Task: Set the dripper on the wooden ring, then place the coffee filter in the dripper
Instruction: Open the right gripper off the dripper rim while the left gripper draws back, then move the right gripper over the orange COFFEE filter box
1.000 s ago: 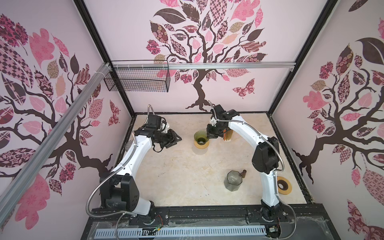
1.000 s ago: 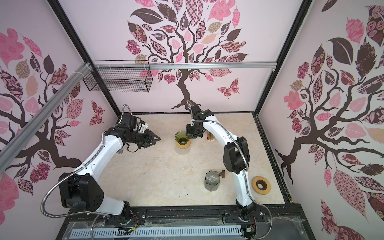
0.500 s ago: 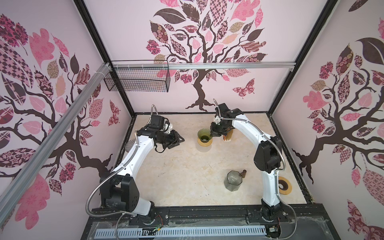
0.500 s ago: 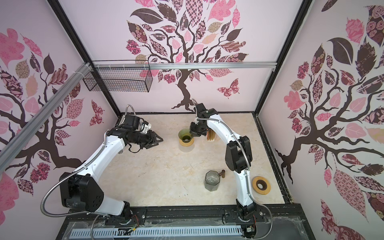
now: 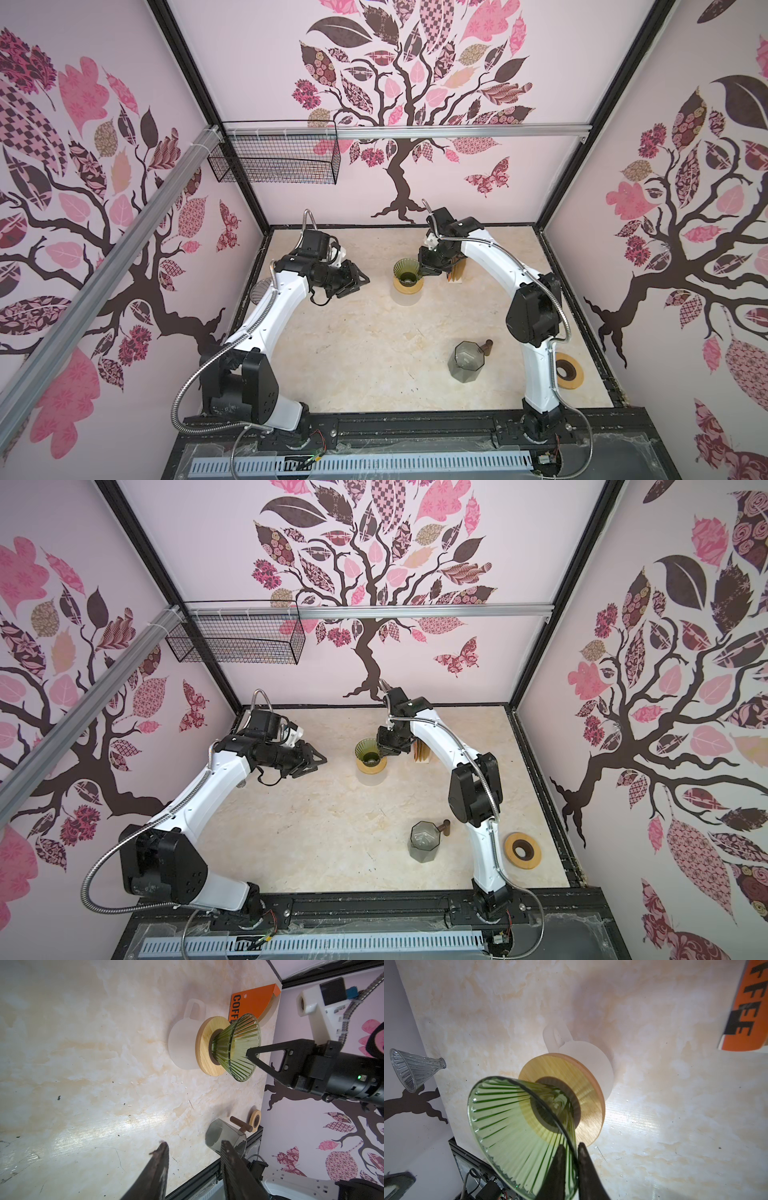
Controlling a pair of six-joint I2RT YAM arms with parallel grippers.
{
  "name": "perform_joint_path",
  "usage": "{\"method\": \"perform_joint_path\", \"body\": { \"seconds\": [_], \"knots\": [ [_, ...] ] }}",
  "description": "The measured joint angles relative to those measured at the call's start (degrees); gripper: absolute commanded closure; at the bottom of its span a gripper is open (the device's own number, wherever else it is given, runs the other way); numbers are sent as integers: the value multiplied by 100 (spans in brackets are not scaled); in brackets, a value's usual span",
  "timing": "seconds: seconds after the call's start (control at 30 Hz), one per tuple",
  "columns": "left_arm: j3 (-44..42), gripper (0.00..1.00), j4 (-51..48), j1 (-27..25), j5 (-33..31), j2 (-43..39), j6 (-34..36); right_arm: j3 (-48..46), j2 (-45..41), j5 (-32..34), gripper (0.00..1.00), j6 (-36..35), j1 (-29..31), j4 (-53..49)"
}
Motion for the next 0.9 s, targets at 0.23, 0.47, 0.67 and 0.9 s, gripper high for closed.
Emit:
{"method": "perform_joint_path", "body": {
  "seconds": [0.23,0.47,0.67,0.9],
  "knots": [
    [0,56,-2,-9,0,0,2,494,0,44,75,2,-2,-157],
    [0,50,-2,-31,0,0,11,922,4,225,70,-2,-2,-404],
    [0,38,-2,-61,-2,-31,55,1095,2,378,71,-22,-122,-501],
    [0,11,17,-387,-4,-352,153,1091,0,772,69,-37,-713,-358]
  ]
}}
